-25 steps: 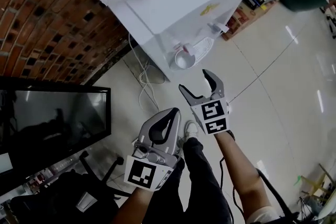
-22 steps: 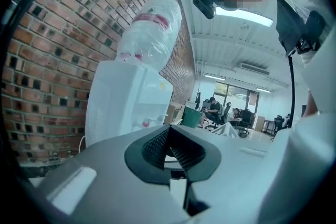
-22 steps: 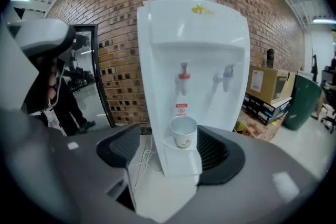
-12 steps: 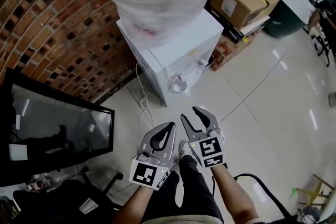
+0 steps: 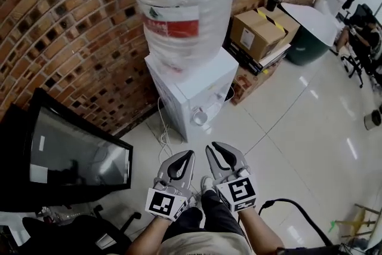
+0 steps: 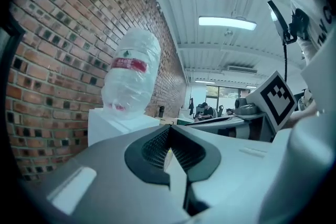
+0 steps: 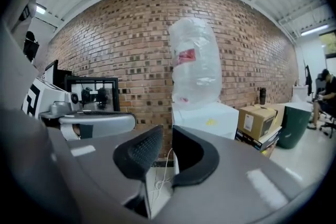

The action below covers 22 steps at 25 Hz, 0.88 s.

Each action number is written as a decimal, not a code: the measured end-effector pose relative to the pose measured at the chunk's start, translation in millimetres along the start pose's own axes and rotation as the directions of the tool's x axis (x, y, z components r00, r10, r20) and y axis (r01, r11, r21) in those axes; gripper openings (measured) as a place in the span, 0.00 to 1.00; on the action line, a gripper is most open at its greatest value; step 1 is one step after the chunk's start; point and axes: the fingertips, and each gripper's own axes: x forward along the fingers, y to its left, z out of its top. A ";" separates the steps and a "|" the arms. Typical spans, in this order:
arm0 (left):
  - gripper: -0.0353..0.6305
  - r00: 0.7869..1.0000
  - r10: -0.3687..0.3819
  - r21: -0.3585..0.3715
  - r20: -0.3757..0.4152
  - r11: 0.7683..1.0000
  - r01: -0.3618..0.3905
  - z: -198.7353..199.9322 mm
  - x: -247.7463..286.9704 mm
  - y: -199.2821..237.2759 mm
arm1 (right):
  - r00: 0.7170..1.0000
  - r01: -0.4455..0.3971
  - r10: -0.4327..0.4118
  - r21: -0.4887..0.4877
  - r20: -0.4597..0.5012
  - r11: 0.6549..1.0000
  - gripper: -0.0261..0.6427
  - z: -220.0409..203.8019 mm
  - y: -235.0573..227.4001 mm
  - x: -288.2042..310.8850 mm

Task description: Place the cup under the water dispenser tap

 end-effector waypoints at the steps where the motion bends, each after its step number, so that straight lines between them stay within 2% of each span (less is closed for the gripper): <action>1: 0.04 1.000 -0.008 0.008 0.009 1.000 0.008 7.1 -3.3 -2.5 | 1.000 -0.002 0.002 -0.009 0.010 1.000 0.14 8.1 3.7 -4.5; 4: 0.04 0.999 -0.032 0.020 0.034 0.999 0.031 24.4 -13.2 -11.3 | 0.999 -0.013 0.014 -0.026 0.029 1.000 0.11 26.3 16.6 -15.2; 10: 0.04 0.995 -0.029 -0.014 0.099 0.999 0.030 55.8 -33.7 -19.0 | 0.999 -0.026 0.030 -0.080 0.044 0.996 0.09 52.5 43.2 -30.9; 17: 0.04 0.990 -0.056 -0.002 0.126 0.998 0.056 68.9 -55.6 -33.6 | 0.998 -0.013 0.020 -0.123 0.056 0.992 0.05 65.7 64.0 -58.6; 22: 0.04 0.988 -0.085 -0.006 0.126 0.996 0.087 68.0 -66.3 -42.2 | 0.999 0.005 0.001 -0.127 0.048 0.992 0.05 56.1 70.7 -70.7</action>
